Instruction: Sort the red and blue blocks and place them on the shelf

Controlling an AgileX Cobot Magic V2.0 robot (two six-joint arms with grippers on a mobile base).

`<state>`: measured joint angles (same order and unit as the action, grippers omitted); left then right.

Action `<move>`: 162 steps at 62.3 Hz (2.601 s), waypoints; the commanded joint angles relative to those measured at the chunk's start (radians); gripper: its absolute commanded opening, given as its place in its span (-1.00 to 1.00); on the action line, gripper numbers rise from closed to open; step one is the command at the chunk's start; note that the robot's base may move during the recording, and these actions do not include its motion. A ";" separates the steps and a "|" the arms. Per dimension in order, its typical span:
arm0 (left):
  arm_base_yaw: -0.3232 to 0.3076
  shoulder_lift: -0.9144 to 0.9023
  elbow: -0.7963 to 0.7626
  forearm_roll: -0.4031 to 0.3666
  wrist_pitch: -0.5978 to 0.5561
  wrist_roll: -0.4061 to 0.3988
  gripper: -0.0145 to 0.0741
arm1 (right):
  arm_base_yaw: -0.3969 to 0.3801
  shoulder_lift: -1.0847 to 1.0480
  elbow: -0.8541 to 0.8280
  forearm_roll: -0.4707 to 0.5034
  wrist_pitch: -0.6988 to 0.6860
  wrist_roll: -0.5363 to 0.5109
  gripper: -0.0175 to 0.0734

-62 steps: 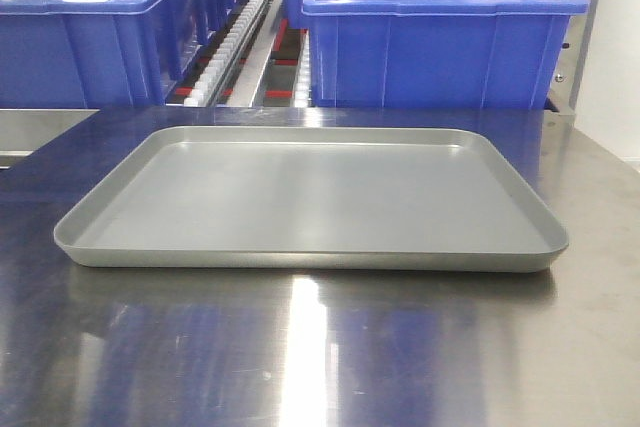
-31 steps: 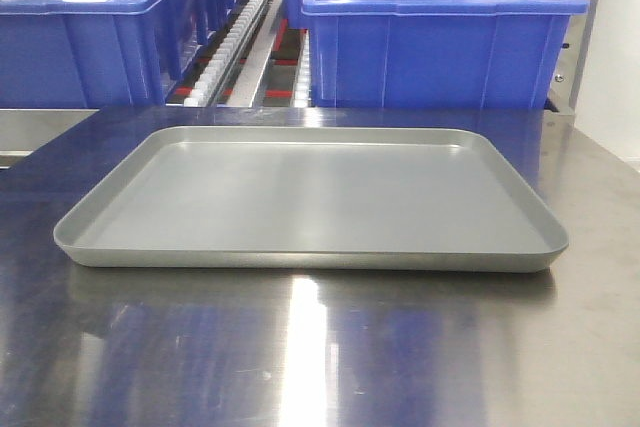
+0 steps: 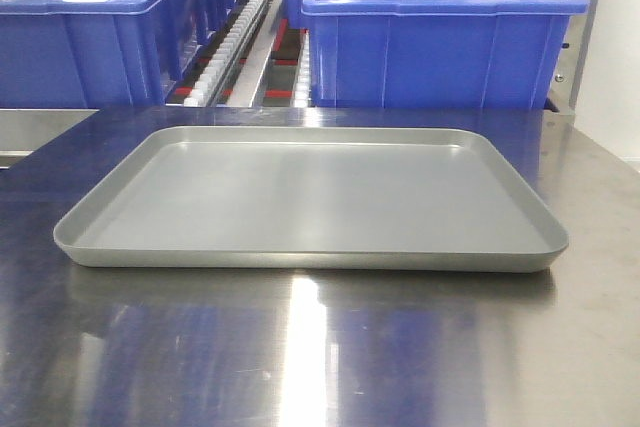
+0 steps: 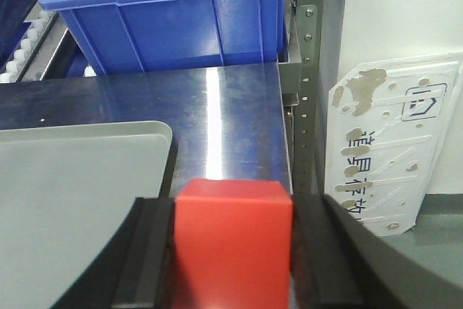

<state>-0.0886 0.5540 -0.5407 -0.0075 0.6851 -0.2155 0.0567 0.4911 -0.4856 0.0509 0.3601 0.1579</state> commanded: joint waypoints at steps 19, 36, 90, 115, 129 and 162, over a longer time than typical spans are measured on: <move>0.002 0.001 -0.028 0.001 -0.075 -0.008 -0.39 | -0.006 0.000 -0.029 -0.011 -0.087 -0.003 -0.51; 0.002 0.001 -0.028 0.001 -0.075 -0.008 -0.39 | -0.006 0.000 -0.029 -0.011 -0.087 -0.003 -0.51; 0.002 0.001 -0.028 0.001 -0.075 -0.008 -0.39 | -0.006 0.000 -0.029 -0.011 -0.087 -0.003 -0.51; 0.002 0.001 -0.028 0.001 -0.075 -0.008 -0.39 | -0.006 0.000 -0.029 -0.011 -0.087 -0.003 -0.51; 0.002 0.001 -0.028 0.001 -0.075 -0.008 -0.39 | -0.006 0.000 -0.029 -0.011 -0.087 -0.003 -0.51; 0.002 0.001 -0.028 0.001 -0.075 -0.008 -0.39 | -0.006 0.000 -0.029 -0.011 -0.087 -0.003 -0.51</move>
<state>-0.0886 0.5540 -0.5407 -0.0075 0.6830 -0.2155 0.0567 0.4911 -0.4856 0.0509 0.3601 0.1579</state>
